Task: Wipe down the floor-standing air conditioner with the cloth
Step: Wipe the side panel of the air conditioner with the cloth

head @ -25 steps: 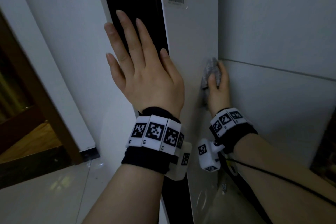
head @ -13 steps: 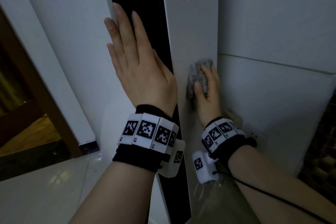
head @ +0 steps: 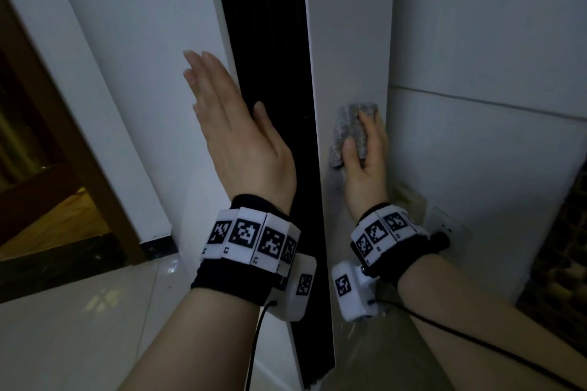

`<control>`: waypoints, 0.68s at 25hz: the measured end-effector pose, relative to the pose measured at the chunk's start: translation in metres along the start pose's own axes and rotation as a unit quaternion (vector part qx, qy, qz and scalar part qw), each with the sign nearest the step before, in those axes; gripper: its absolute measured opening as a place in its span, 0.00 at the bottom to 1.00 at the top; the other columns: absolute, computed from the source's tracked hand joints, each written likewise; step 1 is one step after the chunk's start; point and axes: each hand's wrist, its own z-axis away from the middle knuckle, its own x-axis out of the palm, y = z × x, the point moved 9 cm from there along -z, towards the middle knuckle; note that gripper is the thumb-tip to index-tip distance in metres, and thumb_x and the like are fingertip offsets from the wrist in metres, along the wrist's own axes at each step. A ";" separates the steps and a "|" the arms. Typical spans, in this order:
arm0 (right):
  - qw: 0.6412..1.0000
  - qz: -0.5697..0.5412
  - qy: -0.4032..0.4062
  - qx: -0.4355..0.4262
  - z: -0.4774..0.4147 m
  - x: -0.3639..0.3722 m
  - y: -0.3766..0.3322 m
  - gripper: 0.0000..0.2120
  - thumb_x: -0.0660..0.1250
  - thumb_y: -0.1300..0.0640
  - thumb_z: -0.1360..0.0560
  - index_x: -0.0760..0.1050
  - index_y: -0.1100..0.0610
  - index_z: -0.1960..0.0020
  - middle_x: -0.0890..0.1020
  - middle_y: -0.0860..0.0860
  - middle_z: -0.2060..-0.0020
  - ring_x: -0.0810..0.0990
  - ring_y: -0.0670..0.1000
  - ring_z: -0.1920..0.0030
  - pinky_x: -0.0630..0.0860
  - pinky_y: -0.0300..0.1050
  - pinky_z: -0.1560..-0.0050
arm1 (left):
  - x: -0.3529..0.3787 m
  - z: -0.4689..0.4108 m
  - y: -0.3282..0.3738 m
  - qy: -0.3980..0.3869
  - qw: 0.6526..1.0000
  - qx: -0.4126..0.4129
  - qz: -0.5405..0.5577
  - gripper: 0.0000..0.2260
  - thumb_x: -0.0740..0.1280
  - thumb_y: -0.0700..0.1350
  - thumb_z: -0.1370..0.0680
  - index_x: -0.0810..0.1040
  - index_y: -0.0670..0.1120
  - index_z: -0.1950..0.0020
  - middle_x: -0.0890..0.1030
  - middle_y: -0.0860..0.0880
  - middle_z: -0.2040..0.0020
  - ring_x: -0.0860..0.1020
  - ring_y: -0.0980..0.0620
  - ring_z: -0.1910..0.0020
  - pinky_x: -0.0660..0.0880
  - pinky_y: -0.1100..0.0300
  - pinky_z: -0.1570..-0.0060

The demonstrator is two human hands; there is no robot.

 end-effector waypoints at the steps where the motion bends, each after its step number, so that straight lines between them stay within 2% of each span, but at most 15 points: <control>1: 0.999 0.011 -0.007 -0.029 0.008 0.004 -0.005 0.19 0.59 0.60 0.20 0.62 0.44 0.34 0.57 0.53 0.26 0.56 0.49 0.26 0.55 0.36 0.28 | -0.001 0.001 -0.002 -0.001 1.000 0.000 0.002 0.25 0.53 0.33 0.20 0.48 0.34 0.24 0.48 0.35 0.23 0.46 0.41 0.23 0.45 0.50 0.24; 3: 0.998 0.015 -0.007 -0.055 0.010 0.004 -0.007 0.19 0.59 0.60 0.21 0.63 0.45 0.34 0.58 0.53 0.26 0.57 0.49 0.27 0.55 0.40 0.27 | -0.001 0.003 -0.004 -0.003 1.000 0.003 0.010 0.25 0.53 0.34 0.20 0.48 0.34 0.24 0.48 0.35 0.23 0.46 0.42 0.23 0.45 0.50 0.24; 5: 1.000 0.009 0.010 -0.014 0.000 -0.001 -0.001 0.18 0.60 0.60 0.20 0.64 0.46 0.34 0.58 0.54 0.27 0.58 0.48 0.28 0.56 0.47 0.26 | -0.001 0.003 -0.008 -0.010 1.000 0.003 0.016 0.25 0.52 0.35 0.19 0.48 0.35 0.24 0.48 0.36 0.23 0.46 0.42 0.23 0.45 0.49 0.24; 6: 1.000 0.005 0.017 0.000 0.000 -0.001 0.000 0.18 0.60 0.60 0.20 0.64 0.47 0.34 0.59 0.54 0.27 0.58 0.48 0.28 0.57 0.48 0.26 | -0.001 0.004 -0.011 -0.015 1.000 0.000 0.017 0.24 0.52 0.36 0.19 0.48 0.35 0.24 0.48 0.36 0.23 0.46 0.42 0.23 0.45 0.49 0.24; 10: 0.997 0.026 0.001 -0.076 0.020 0.008 -0.014 0.18 0.60 0.58 0.21 0.63 0.44 0.34 0.59 0.51 0.29 0.59 0.47 0.28 0.56 0.37 0.28 | -0.001 0.008 -0.021 -0.027 0.999 -0.001 0.020 0.24 0.52 0.39 0.18 0.48 0.36 0.24 0.48 0.37 0.23 0.46 0.42 0.23 0.45 0.49 0.24; 14: 1.000 0.006 0.016 -0.004 0.010 0.002 -0.001 0.17 0.59 0.58 0.20 0.64 0.44 0.34 0.59 0.53 0.27 0.59 0.46 0.29 0.57 0.40 0.30 | -0.002 0.014 -0.027 -0.034 0.999 -0.002 0.027 0.23 0.50 0.41 0.17 0.48 0.36 0.24 0.49 0.37 0.23 0.46 0.43 0.23 0.43 0.52 0.24; 17: 0.998 0.027 0.021 -0.057 0.027 0.008 -0.011 0.18 0.59 0.58 0.21 0.63 0.46 0.34 0.60 0.54 0.28 0.59 0.48 0.29 0.57 0.42 0.28 | -0.003 0.020 -0.035 -0.037 0.999 -0.003 0.034 0.23 0.50 0.41 0.17 0.50 0.36 0.24 0.49 0.37 0.23 0.46 0.42 0.23 0.43 0.53 0.25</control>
